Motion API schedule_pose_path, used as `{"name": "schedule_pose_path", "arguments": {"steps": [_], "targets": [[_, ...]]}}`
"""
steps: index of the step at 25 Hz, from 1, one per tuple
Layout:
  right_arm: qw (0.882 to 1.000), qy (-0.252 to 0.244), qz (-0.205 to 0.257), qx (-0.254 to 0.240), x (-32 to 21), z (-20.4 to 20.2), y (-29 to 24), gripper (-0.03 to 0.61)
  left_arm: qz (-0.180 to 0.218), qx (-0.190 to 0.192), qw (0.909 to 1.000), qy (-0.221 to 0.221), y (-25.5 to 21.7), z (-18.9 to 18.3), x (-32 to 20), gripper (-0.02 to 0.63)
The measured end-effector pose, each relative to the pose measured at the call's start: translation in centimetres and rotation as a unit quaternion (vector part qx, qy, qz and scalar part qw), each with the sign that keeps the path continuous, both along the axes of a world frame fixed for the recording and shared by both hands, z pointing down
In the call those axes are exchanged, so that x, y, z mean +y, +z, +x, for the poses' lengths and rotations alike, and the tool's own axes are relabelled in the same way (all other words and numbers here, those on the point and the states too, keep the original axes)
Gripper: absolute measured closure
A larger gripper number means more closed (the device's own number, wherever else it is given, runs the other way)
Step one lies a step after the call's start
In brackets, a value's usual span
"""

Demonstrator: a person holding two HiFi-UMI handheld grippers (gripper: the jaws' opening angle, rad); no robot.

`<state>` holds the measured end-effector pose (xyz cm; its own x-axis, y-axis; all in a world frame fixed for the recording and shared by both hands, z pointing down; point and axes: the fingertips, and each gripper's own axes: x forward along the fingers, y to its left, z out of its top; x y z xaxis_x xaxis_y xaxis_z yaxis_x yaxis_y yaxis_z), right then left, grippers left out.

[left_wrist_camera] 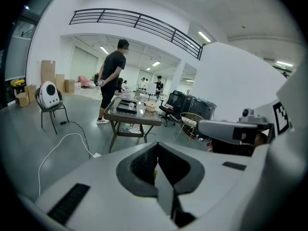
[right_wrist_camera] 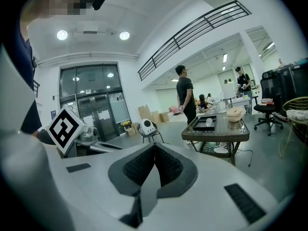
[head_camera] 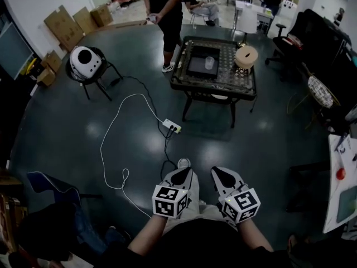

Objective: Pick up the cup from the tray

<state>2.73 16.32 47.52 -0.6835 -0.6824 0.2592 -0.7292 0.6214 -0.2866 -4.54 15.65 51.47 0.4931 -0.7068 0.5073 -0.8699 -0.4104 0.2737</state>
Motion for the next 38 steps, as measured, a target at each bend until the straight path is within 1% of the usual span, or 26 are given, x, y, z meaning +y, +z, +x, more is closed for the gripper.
{"name": "schedule_pose_path", "arguments": {"steps": [4, 10, 18, 25, 38], "targets": [[1.0, 0.01, -0.011, 0.005, -2.1, 0.4, 0.6, 0.566, -0.003, 0.018, 0.9998, 0.002, 0.0, 0.1, -2.1, 0.603], [1.0, 0.018, -0.012, 0.018, -5.9, 0.4, 0.7, 0.566, 0.0, 0.038, 0.9992, 0.013, -0.4, 0.8, -6.5, 0.603], [0.999, 0.022, -0.007, 0.024, -12.2, -0.8, 0.9, 0.566, 0.017, 0.023, 0.999, 0.034, -0.6, 0.5, -12.8, 0.603], [0.999, 0.028, 0.0, 0.035, -18.1, -2.4, 0.2, 0.566, 0.007, 0.027, 0.999, 0.035, -0.7, -0.7, -18.9, 0.603], [0.998, 0.056, -0.003, 0.04, -27.9, -4.4, -1.1, 0.566, 0.005, 0.023, 0.9981, 0.058, -2.3, -1.7, -28.6, 0.603]]}}
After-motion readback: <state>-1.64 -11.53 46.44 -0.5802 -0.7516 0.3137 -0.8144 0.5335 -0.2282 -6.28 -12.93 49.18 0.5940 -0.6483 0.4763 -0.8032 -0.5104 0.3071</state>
